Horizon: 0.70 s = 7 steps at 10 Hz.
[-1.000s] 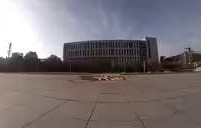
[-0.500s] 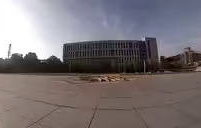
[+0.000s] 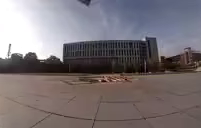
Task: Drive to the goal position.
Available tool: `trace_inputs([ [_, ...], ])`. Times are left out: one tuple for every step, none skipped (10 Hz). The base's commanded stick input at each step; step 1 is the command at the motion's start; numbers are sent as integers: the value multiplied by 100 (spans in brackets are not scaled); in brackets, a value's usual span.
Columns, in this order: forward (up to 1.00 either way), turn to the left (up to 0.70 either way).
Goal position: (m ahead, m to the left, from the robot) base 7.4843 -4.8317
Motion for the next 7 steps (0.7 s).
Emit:
trace_inputs([
  [70, -17],
  [70, -27],
  [70, -35],
  [70, -35],
  [70, -35],
  [70, -35],
  [70, -35],
])
